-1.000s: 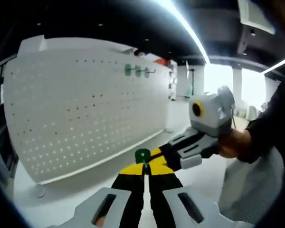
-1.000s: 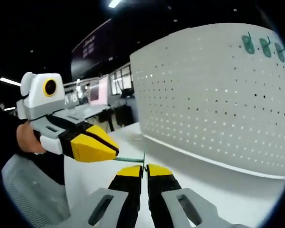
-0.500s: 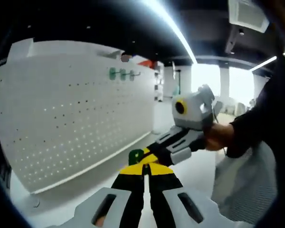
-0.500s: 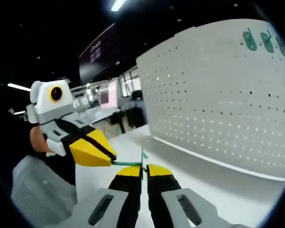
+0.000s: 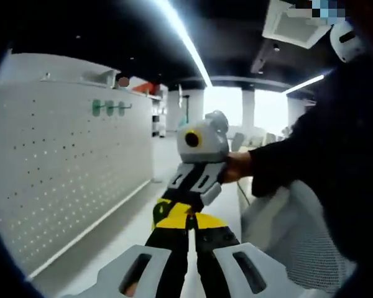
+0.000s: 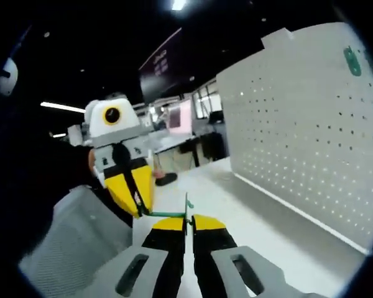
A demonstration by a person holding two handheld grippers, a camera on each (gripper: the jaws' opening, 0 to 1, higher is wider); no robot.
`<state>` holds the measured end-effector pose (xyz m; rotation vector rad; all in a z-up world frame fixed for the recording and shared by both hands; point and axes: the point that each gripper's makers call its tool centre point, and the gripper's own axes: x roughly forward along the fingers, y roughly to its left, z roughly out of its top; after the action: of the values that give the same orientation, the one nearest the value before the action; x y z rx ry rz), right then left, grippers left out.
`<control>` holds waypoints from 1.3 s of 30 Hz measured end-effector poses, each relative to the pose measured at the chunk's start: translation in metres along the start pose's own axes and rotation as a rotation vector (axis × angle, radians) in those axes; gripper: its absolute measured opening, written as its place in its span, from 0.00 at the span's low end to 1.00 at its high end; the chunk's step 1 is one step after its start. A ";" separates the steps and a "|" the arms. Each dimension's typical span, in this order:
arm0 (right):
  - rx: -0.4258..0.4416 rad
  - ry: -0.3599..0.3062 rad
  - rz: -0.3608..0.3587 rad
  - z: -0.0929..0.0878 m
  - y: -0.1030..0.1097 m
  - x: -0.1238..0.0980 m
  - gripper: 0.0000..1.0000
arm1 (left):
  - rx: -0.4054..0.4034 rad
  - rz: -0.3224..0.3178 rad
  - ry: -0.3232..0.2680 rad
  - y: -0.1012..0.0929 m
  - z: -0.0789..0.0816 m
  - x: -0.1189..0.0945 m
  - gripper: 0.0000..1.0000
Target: Insert the hook assembly into the mounting plate slot until the hook locks in place.
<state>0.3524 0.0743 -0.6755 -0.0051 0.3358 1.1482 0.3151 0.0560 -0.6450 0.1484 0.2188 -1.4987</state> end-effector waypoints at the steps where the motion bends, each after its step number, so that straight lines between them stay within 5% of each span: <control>1: -0.003 0.002 0.007 0.000 0.002 -0.001 0.01 | 0.002 -0.015 -0.001 -0.003 0.000 0.000 0.03; 16: -0.047 0.041 0.115 0.000 0.032 -0.011 0.01 | -0.025 -0.211 -0.029 -0.034 0.006 0.000 0.04; 22: -0.031 0.011 0.120 0.005 0.032 -0.013 0.02 | -0.031 -0.233 -0.048 -0.036 0.010 0.001 0.03; 31: -0.022 0.112 0.092 -0.008 0.028 -0.015 0.02 | -0.060 -0.261 -0.006 -0.035 0.003 0.009 0.02; 39: -0.033 0.088 0.047 -0.005 0.020 -0.026 0.04 | -0.074 -0.253 -0.005 -0.029 0.003 0.010 0.02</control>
<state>0.3235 0.0582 -0.6697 -0.0767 0.3966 1.2026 0.2865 0.0438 -0.6438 0.0588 0.2966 -1.7395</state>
